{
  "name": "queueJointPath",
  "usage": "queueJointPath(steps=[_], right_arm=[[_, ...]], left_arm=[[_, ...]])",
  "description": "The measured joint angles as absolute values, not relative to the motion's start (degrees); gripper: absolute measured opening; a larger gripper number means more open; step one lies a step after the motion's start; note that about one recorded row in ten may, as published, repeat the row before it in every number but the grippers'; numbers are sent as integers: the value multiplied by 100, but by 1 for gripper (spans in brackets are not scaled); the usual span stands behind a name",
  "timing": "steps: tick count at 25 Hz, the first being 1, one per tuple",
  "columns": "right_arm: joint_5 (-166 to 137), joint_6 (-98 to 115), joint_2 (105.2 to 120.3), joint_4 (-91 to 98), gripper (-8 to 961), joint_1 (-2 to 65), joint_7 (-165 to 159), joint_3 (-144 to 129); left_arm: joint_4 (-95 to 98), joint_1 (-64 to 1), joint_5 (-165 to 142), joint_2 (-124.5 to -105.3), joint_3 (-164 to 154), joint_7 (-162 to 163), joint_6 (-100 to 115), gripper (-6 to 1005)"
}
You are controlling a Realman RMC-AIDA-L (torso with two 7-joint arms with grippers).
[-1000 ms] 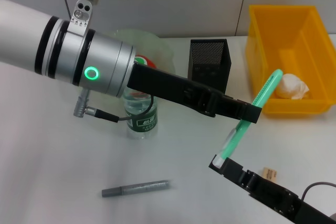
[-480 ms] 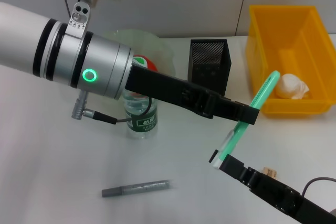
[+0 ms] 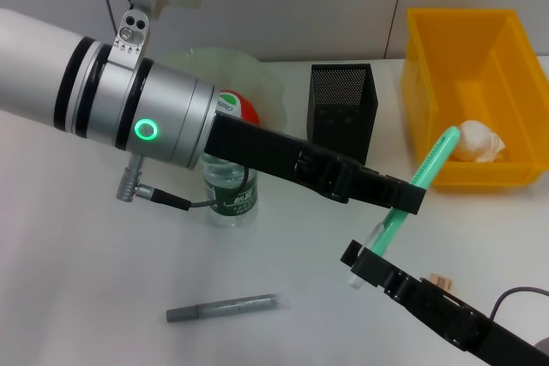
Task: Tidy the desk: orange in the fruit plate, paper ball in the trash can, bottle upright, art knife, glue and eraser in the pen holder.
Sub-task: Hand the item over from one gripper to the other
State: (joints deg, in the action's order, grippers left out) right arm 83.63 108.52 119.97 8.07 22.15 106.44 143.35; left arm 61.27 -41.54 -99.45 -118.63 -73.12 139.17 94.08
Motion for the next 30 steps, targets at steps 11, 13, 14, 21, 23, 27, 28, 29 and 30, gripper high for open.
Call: queueJointPath(steps=[11, 13, 14, 21, 23, 27, 28, 29, 30], right_arm=[[8367, 10866, 11997, 871, 395, 2215, 10710, 14335], [8358, 10866, 11997, 871, 386, 2215, 10711, 14336], [8357, 10866, 11997, 871, 382, 2215, 10712, 14336], [8356, 10883, 11997, 871, 351, 2206, 10715, 14335], [8370, 10901, 11997, 907, 343, 2206, 10747, 14337], [8378, 10899, 11997, 1034, 326, 2221, 10977, 14483], [8378, 10899, 11997, 1034, 321, 2221, 10977, 14483], [8374, 10896, 11997, 1060, 317, 2222, 10996, 14491], [8374, 10896, 11997, 1060, 309, 2222, 10996, 14491]], left_arm=[[6116, -4140, -9910, -11860, -7302, 13912, 9424, 195], [6116, -4139, -9910, -11858, -7296, 13912, 9424, 195], [6116, -4139, -9910, -11858, -7296, 13912, 9424, 195], [6117, -4139, -9903, -11857, -7278, 13913, 9424, 195], [6117, -4139, -9903, -11857, -7278, 13913, 9424, 195], [6104, -4141, -9894, -11852, -7225, 13904, 9424, 195], [6104, -4141, -9894, -11852, -7225, 13904, 9424, 196], [6088, -4144, -9892, -11851, -7223, 13893, 9428, 196], [6072, -4148, -9887, -11850, -7223, 13876, 9433, 196]])
